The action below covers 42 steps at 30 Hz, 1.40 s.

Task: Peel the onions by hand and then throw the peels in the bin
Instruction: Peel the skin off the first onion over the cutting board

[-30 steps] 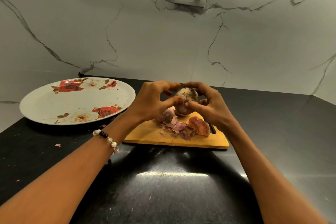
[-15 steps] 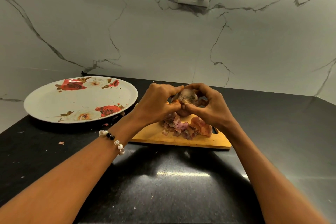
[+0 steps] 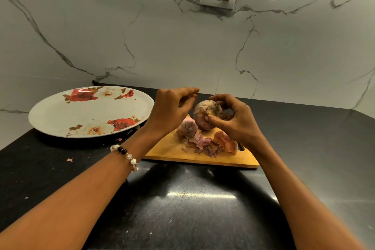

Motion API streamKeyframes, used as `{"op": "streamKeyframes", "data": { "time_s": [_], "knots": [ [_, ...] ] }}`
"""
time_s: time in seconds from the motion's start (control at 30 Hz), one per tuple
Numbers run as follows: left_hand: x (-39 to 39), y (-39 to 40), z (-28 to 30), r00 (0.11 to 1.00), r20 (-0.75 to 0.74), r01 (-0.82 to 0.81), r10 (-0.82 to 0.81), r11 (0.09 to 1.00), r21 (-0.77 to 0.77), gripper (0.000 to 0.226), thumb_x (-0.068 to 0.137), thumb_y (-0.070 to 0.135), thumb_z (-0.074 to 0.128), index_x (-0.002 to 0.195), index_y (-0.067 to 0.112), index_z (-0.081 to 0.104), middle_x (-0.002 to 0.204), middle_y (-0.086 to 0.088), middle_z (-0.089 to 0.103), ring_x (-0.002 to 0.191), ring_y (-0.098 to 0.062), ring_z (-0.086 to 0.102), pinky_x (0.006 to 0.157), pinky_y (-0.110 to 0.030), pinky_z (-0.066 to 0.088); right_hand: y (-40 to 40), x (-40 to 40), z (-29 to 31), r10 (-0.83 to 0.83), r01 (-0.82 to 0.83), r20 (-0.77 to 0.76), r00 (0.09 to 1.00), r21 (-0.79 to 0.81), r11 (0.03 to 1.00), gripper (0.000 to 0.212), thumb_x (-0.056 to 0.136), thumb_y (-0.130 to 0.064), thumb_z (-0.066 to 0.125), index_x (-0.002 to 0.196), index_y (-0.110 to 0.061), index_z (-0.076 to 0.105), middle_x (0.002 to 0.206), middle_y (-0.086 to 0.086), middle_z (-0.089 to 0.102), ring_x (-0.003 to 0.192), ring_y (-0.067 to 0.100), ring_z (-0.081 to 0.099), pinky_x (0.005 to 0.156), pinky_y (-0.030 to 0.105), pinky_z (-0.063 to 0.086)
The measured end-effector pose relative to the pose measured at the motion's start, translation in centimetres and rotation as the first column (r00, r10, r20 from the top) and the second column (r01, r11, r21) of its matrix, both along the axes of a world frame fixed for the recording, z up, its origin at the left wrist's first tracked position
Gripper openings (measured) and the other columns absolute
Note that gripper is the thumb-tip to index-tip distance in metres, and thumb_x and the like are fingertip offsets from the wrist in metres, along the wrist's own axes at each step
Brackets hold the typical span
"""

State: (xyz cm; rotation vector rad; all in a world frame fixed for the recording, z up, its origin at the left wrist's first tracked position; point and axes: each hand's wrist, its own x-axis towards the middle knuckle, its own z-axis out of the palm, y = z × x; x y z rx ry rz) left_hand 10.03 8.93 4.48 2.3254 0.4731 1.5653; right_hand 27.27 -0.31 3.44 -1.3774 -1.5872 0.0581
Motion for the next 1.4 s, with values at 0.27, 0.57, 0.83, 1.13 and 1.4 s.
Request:
{"op": "streamKeyframes", "data": {
  "time_s": [0.27, 0.57, 0.83, 1.13, 1.4],
  "knots": [
    [-0.1, 0.0, -0.2, 0.988, -0.154, 0.042, -0.023, 0.992, 0.122, 0.028, 0.073, 0.013, 0.080, 0.099, 0.003, 0.073, 0.092, -0.011, 0.074, 0.079, -0.016, 0.070, 0.074, -0.020, 0.055, 0.0, -0.2, 0.0, -0.029, 0.029, -0.008, 1.000, 0.040, 0.999, 0.049, 0.075, -0.019, 0.082, 0.117, -0.010, 0.060, 0.102, -0.008, 0.063, 0.096, 0.001, 0.062, 0.078, 0.019, 0.056],
    [0.2, 0.1, -0.5, 0.991, -0.128, -0.022, 0.036, 0.994, 0.109, 0.016, 0.079, 0.011, 0.075, 0.091, 0.001, 0.073, 0.083, -0.011, 0.072, 0.072, -0.014, 0.065, 0.071, -0.013, 0.050, 0.0, -0.4, -0.1, -0.048, 0.048, 0.000, 0.999, 0.047, 0.998, 0.048, 0.074, -0.021, 0.082, 0.116, -0.013, 0.060, 0.101, -0.015, 0.059, 0.094, -0.009, 0.058, 0.078, 0.014, 0.054],
    [0.7, 0.1, -0.6, 0.981, -0.189, -0.047, 0.052, 0.998, 0.032, 0.009, 0.088, 0.007, 0.065, 0.091, 0.000, 0.063, 0.089, -0.011, 0.061, 0.077, -0.013, 0.054, 0.063, -0.007, 0.042, 0.0, -0.5, 0.0, -0.026, 0.027, -0.036, 0.999, 0.030, 0.999, 0.048, 0.074, -0.021, 0.082, 0.116, -0.013, 0.060, 0.102, -0.013, 0.060, 0.096, -0.006, 0.059, 0.079, 0.018, 0.055],
    [0.3, 0.5, 0.0, 0.998, -0.056, 0.000, -0.022, 0.932, -0.362, 0.014, 0.093, 0.018, 0.058, 0.096, 0.006, 0.062, 0.084, -0.002, 0.061, 0.081, -0.019, 0.062, 0.072, -0.026, 0.055, -0.1, -0.5, 0.0, 0.027, -0.028, -0.141, 0.990, -0.003, 1.000, 0.044, 0.077, -0.018, 0.080, 0.116, -0.018, 0.058, 0.103, -0.005, 0.061, 0.100, 0.016, 0.062, 0.082, 0.035, 0.060],
    [-0.4, 1.3, 0.1, 0.981, 0.192, 0.101, 0.031, 0.759, -0.643, 0.013, 0.089, 0.017, 0.062, 0.097, 0.007, 0.060, 0.101, -0.012, 0.066, 0.091, -0.024, 0.068, 0.076, -0.032, 0.059, -0.4, -0.3, 0.5, 0.095, -0.092, -0.295, 0.951, 0.023, 0.996, 0.038, 0.083, -0.010, 0.072, 0.118, -0.017, 0.058, 0.111, 0.005, 0.063, 0.104, 0.020, 0.062, 0.087, 0.034, 0.057]
  ]
}}
